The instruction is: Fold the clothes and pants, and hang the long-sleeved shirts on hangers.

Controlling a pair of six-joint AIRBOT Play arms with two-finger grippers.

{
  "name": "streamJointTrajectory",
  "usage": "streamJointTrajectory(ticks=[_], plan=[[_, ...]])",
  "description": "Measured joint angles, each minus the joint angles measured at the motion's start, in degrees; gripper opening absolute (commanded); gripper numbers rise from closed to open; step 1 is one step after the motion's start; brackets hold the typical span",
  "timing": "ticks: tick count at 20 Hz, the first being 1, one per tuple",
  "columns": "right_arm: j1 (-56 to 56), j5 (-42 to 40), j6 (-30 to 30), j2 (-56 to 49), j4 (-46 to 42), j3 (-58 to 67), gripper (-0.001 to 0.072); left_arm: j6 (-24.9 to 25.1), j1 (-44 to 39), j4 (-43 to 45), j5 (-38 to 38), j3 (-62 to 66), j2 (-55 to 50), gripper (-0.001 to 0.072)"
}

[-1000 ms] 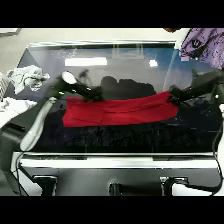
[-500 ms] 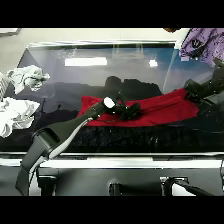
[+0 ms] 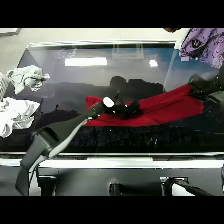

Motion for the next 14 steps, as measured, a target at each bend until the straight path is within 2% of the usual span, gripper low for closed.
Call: streamJointTrajectory(ticks=[4, 8, 14], plan=[[3.5, 3.4, 4.5, 0.0, 6.6, 0.1, 0.0031, -1.3, 9.6, 16.3, -10.3, 0.0, 8.8, 0.0015], [13.7, 10.4, 12.3, -0.7, 9.4, 0.1, 0.0031, -1.2, 21.3, 31.5, -23.5, 0.0, 19.4, 0.0017], [31.8, 24.1, 25.4, -6.1, 8.0, 0.1, 0.0031, 1.3, 36.1, 39.3, -36.7, 0.0, 29.4, 0.0019]])
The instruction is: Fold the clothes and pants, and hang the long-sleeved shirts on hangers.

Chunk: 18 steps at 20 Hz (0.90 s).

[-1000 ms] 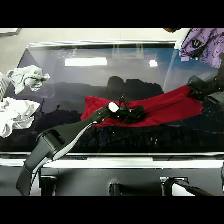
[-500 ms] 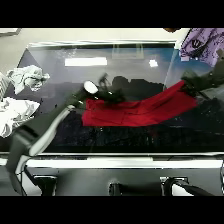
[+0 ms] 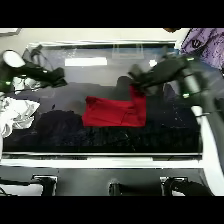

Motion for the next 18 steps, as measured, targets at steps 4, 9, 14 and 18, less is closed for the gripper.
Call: streamJointTrajectory(ticks=[4, 9, 14, 18], plan=[[8.9, 8.5, 6.7, -6.0, -0.6, 0.0, 0.0031, 2.7, 5.9, 1.1, -5.4, 0.0, 2.0, 0.0019], [15.0, 15.4, 11.4, -12.9, 0.9, 0.0, 0.0032, 4.1, 9.2, 1.6, -7.9, 0.0, 2.6, 0.0019], [17.4, 19.2, 12.8, -17.6, 2.5, 0.0, 0.0255, 4.4, 10.0, 1.7, -8.5, 0.0, 2.8, 0.0019], [17.9, 20.0, 8.7, -18.2, 6.1, 0.0, 0.0532, 4.6, 10.2, 1.9, -8.7, 0.0, 2.8, 0.0019]])
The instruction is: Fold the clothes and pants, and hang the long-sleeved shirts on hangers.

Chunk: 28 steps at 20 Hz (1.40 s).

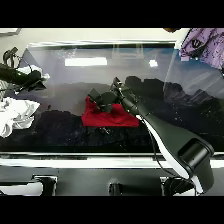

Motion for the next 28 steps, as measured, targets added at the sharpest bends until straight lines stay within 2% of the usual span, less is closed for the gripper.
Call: streamJointTrajectory(ticks=[4, 8, 12, 17, 21, 26, 27, 28], plan=[[-2.4, -3.7, -7.1, 3.9, 1.8, 0.0, 0.0529, 0.5, 0.0, 0.2, -0.1, 0.0, 0.0, 0.0019], [-13.6, -11.3, -16.5, 10.4, 2.3, 0.0, 0.0539, 0.8, 0.0, 0.3, -0.2, 0.0, 0.1, 0.0019], [-31.7, -23.0, -30.7, 13.0, 4.1, -1.4, 0.0547, 0.9, 0.0, 0.3, -0.1, 0.0, 0.3, 0.0019], [-48.1, -29.3, -49.5, 10.1, 17.5, -11.4, 0.0546, 0.9, 0.0, 0.3, -0.1, 0.0, 0.4, 0.0019], [-49.2, -29.0, -59.8, 4.5, 24.4, -17.2, 0.0545, 0.9, 0.0, 0.3, -0.1, 0.0, 0.4, 0.0019], [-44.6, -26.7, -66.1, -1.6, 28.0, -19.0, 0.0533, 0.9, 0.0, 0.3, -0.1, 0.0, 0.4, 0.0019], [-43.4, -26.7, -66.6, -2.6, 28.1, -19.1, 0.0515, 0.9, 0.0, 0.3, -0.1, 0.0, 0.4, 0.0019], [-42.3, -26.6, -67.1, -3.4, 28.4, -19.2, 0.0457, 0.9, 0.0, 0.3, -0.1, 0.0, 0.4, 0.0019]])
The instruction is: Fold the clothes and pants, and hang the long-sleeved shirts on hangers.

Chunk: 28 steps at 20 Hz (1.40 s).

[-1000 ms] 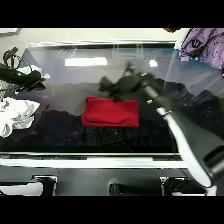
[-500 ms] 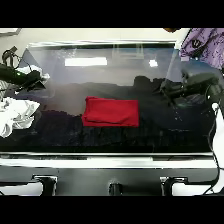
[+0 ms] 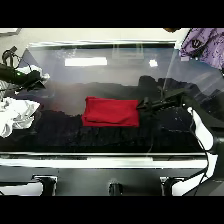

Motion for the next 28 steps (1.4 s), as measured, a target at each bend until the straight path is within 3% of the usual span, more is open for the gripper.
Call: streamJointTrajectory(ticks=[1, 3, 8, 17, 24, 28], plan=[[1.2, 0.3, -0.3, -0.7, 0.1, -0.1, 0.0364, 0.0, 0.0, 0.0, 0.0, 0.0, 0.0, 0.0019], [3.6, 0.8, -0.7, -1.5, 0.1, -0.2, 0.0034, 0.0, 0.0, 0.0, 0.0, 0.0, 0.0, 0.0019], [5.6, 2.4, 0.7, 0.0, -0.1, 1.5, 0.0031, 0.0, 0.0, 0.0, 0.0, 0.0, 0.0, 0.002], [-2.9, 1.0, 13.6, 3.5, -8.8, 21.4, 0.0031, 0.0, 0.0, 0.0, 0.0, 0.0, 0.0, 0.0019], [-16.2, 0.5, 23.8, 3.8, -19.4, 36.5, 0.0031, 0.0, 0.0, 0.0, 0.0, 0.0, 0.0, 0.0019], [-26.0, -1.1, 26.0, 3.8, -25.8, 39.1, 0.0032, 0.3, 0.0, 0.0, 0.0, 0.0, 0.0, 0.0019]])
